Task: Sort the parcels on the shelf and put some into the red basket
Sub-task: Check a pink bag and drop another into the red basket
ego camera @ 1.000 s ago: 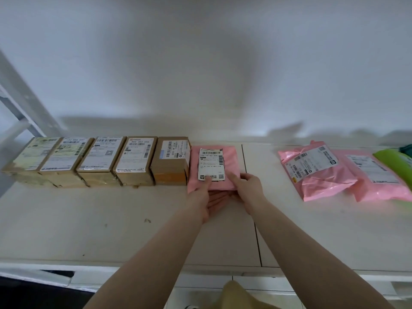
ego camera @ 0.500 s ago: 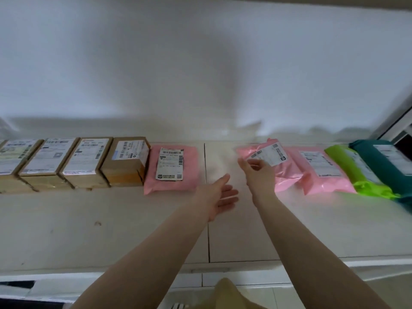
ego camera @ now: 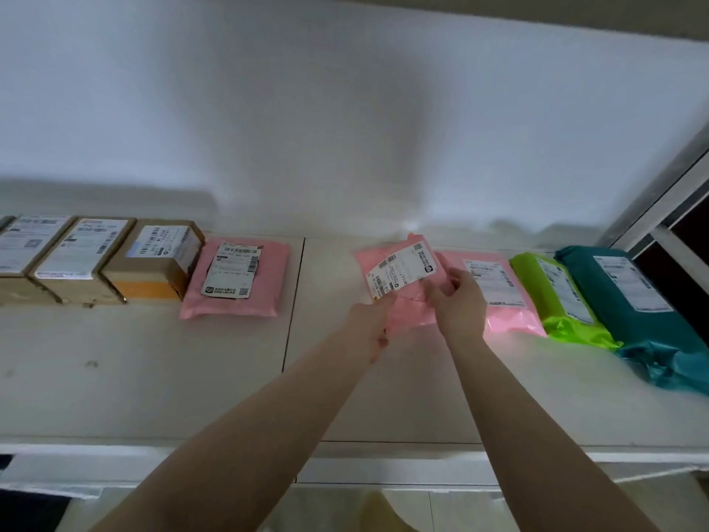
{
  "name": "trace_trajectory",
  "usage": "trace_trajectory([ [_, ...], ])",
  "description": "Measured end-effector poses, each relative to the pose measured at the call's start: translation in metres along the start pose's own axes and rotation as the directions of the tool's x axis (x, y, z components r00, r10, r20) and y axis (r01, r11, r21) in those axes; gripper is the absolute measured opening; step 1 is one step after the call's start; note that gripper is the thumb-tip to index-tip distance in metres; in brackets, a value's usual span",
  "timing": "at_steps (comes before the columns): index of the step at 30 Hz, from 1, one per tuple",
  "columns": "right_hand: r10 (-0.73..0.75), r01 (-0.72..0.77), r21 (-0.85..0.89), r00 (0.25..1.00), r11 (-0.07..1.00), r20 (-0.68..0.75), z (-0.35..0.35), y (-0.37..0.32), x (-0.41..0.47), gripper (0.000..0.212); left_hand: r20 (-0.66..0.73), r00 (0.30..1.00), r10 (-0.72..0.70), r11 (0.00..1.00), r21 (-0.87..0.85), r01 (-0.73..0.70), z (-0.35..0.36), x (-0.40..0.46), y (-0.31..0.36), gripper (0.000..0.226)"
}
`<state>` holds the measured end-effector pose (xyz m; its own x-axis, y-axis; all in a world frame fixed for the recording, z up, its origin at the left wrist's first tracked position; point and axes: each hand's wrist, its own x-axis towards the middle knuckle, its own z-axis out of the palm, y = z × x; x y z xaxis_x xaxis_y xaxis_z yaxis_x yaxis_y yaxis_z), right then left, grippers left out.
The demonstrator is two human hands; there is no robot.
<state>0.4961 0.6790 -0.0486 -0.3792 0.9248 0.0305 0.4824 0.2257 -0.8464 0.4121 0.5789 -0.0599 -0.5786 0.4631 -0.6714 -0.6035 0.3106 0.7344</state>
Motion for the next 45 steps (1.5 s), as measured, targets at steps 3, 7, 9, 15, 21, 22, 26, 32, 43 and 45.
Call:
trace_trajectory([
  [3,0.003,-0.003,0.054,1.0,0.999,-0.001,0.005,0.005,-0.002,0.044,0.017,1.0,-0.011,0.999,-0.045,0.012,0.001,0.0,-0.002,0.062],
  [7,0.115,-0.116,0.329,0.993,0.937,0.021,0.011,0.004,-0.011,0.024,-0.042,0.998,0.052,0.99,-0.125,-0.057,-0.001,0.002,-0.008,0.054],
  [9,0.183,-0.183,0.474,0.982,0.861,0.047,0.016,0.0,-0.018,0.02,-0.126,0.988,0.087,0.987,-0.12,-0.102,-0.005,0.004,-0.011,0.079],
  [15,0.314,-0.385,0.736,0.918,0.556,0.243,0.035,-0.018,-0.054,0.036,-0.155,0.979,0.129,0.909,-0.376,-0.179,-0.024,-0.006,-0.006,0.09],
  [21,0.261,-0.446,0.712,0.895,0.542,0.362,0.033,-0.023,-0.071,0.059,-0.167,0.947,0.276,0.888,-0.332,-0.317,-0.061,-0.021,0.012,0.04],
  [22,0.253,-0.439,0.698,0.898,0.566,0.36,0.028,-0.022,-0.067,0.065,-0.163,0.936,0.313,0.892,-0.288,-0.348,-0.07,-0.026,0.016,0.04],
  [26,0.211,-0.391,0.603,0.913,0.695,0.349,0.008,-0.022,-0.047,0.078,-0.061,0.916,0.396,0.904,-0.147,-0.401,-0.103,-0.042,0.031,0.038],
  [32,0.051,-0.392,0.527,0.834,0.754,0.549,-0.007,-0.03,-0.047,0.076,0.05,0.91,0.411,0.911,-0.06,-0.408,-0.13,-0.054,0.039,0.039],
  [43,-0.007,-0.367,0.584,0.843,0.724,0.538,0.0,-0.031,-0.066,0.016,0.075,0.9,0.428,0.903,-0.055,-0.425,-0.131,-0.055,0.03,0.042],
  [45,-0.009,-0.357,0.583,0.848,0.73,0.53,0.0,-0.029,-0.066,0.017,0.074,0.909,0.41,0.912,-0.017,-0.41,-0.13,-0.055,0.027,0.044],
])
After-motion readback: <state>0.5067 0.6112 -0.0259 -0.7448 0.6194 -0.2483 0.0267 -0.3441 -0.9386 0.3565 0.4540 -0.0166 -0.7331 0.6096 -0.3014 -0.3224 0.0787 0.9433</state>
